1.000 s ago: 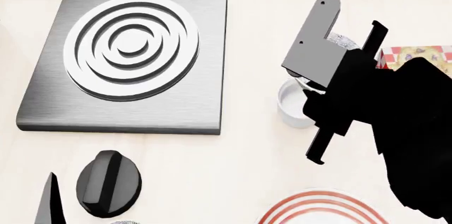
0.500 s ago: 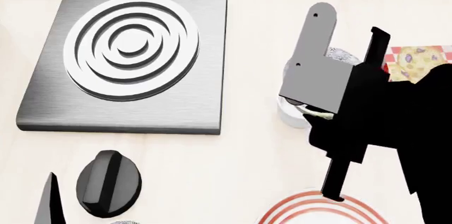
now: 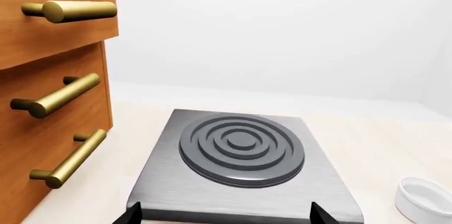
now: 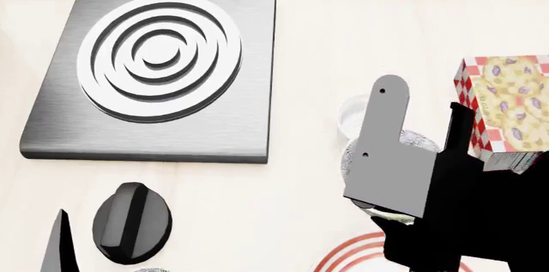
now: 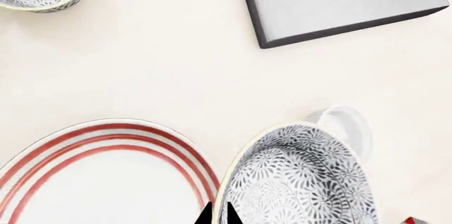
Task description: Pick the akita bowl on the ramekin and place it on the plate.
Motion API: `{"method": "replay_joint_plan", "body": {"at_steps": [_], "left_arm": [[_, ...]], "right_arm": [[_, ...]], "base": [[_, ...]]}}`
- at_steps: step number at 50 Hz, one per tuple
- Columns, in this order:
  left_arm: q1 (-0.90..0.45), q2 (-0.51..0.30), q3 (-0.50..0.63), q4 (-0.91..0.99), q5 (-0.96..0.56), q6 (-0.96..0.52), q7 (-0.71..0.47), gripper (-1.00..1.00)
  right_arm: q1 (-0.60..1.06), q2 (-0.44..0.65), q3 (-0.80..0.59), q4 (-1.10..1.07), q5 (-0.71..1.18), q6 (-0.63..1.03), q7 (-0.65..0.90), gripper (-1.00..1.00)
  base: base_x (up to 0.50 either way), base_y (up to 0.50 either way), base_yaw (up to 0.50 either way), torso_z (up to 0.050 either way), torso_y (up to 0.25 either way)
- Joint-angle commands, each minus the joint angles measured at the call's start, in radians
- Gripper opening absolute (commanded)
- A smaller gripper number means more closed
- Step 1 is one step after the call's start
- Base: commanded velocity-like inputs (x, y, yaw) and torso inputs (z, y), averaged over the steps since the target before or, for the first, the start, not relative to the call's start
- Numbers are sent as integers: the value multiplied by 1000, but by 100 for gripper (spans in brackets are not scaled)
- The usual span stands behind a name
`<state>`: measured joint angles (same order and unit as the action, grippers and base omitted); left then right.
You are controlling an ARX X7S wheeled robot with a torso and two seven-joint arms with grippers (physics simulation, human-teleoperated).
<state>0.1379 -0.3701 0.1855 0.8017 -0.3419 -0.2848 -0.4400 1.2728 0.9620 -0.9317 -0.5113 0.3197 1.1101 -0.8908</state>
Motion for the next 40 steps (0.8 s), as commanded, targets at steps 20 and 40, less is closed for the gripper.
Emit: {"method": "replay_joint_plan", "body": {"at_steps": [20, 40], "left_arm": [[-2, -11, 9, 5, -1, 2, -15, 100], [-1, -19, 10, 9, -9, 4, -24, 100]], "right_arm": [[-220, 187, 132, -212, 160, 18, 126, -100], [-406, 270, 235, -275, 301, -66, 287, -100]], "base": [[0, 0, 0, 0, 0], [0, 0, 0, 0, 1]]}}
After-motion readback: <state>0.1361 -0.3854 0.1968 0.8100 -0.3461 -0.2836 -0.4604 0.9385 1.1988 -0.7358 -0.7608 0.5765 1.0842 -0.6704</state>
